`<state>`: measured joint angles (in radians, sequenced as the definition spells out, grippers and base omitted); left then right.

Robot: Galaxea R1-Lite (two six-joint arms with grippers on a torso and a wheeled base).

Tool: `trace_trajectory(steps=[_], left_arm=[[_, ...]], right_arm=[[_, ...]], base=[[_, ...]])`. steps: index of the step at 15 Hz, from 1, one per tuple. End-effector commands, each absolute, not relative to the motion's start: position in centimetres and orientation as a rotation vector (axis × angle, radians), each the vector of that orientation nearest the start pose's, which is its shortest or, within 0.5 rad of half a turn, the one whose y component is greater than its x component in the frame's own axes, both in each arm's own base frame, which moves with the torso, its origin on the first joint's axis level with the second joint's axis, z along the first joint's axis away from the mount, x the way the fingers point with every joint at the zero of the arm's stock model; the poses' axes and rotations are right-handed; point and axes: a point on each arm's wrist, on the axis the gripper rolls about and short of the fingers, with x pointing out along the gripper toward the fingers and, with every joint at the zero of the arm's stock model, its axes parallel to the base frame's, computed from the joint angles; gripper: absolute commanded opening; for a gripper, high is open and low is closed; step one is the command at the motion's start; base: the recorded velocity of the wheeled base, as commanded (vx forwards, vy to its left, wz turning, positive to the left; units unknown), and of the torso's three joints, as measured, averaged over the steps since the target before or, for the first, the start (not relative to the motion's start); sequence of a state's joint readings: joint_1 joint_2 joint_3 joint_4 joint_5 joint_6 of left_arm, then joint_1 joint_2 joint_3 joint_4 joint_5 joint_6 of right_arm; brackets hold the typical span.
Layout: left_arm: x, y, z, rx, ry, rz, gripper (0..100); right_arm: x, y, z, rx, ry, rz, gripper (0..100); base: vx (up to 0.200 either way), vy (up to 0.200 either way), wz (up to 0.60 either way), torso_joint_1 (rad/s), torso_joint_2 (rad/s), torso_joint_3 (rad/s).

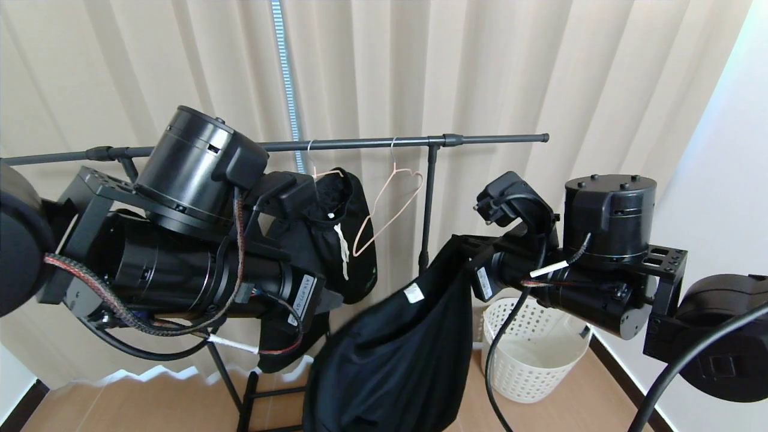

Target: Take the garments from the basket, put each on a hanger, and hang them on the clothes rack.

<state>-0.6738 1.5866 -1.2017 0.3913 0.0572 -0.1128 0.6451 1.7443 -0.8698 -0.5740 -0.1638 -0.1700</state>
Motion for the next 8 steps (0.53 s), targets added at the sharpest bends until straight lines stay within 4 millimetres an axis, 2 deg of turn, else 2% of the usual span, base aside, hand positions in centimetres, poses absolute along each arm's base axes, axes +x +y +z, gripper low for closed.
trace_trajectory(steps=[1, 3, 8], left_arm=[[20.9, -16.7, 22.3, 0.19, 0.792, -0.545, 100], [20.1, -16.2, 22.3, 0.178, 0.764, -0.555, 100], [20.8, -16.4, 20.8, 0.152, 0.663, -0.561, 100]], right_arm=[[25.8, 18.3, 18.7, -0.273, 0.216, 0.483, 0], [26.0, 17.9, 18.8, -0.276, 0.215, 0.444, 0], [25.4, 16.9, 19.1, -0.349, 0.198, 0.329, 0]], base=[[0.0, 0.0, 0.0, 0.0, 0.0, 0.0], [0.0, 0.0, 0.0, 0.0, 0.0, 0.0], [0.0, 0.0, 0.0, 0.0, 0.0, 0.0]])
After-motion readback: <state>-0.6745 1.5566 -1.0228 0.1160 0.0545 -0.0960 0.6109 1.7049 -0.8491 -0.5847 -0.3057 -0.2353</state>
